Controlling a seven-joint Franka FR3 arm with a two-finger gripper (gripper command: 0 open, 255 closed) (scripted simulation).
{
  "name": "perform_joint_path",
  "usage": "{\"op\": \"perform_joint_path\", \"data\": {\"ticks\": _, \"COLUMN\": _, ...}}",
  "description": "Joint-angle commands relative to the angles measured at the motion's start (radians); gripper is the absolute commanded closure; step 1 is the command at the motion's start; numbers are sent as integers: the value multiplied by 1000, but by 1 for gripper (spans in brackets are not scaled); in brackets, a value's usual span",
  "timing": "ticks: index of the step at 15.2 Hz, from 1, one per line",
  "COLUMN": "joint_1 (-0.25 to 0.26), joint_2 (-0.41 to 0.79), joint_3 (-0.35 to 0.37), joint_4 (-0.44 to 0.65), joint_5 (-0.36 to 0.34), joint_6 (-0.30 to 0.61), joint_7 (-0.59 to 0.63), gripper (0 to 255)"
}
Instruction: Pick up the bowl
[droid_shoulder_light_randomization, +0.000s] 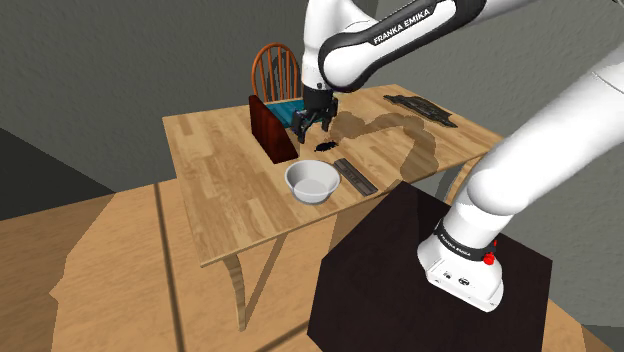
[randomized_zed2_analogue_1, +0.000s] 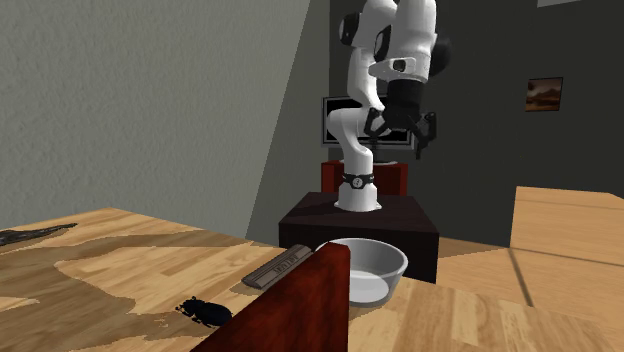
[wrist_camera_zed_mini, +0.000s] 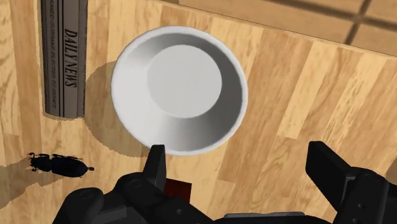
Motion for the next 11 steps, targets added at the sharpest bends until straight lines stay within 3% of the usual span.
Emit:
{"op": "perform_joint_path", "data": {"ticks": 1, "joint_1": -15, "joint_2": 82, "joint_3": 24, "joint_4": 8, "joint_5": -40, "joint_6": 56, "joint_7": 62, "gripper": 0}}
{"op": "perform_joint_path", "data": {"ticks": 6, "joint_1": -38, "joint_2": 290, "joint_3": 54, "joint_4": 62, "joint_5": -180, "joint_6": 150, "joint_7": 231, "gripper": 0}}
{"op": "perform_joint_path", "data": {"ticks": 11, "joint_1": -14, "joint_2": 505, "joint_3": 24, "joint_4": 151, "joint_5": -338, "joint_6": 204, "joint_7": 403, "gripper": 0}}
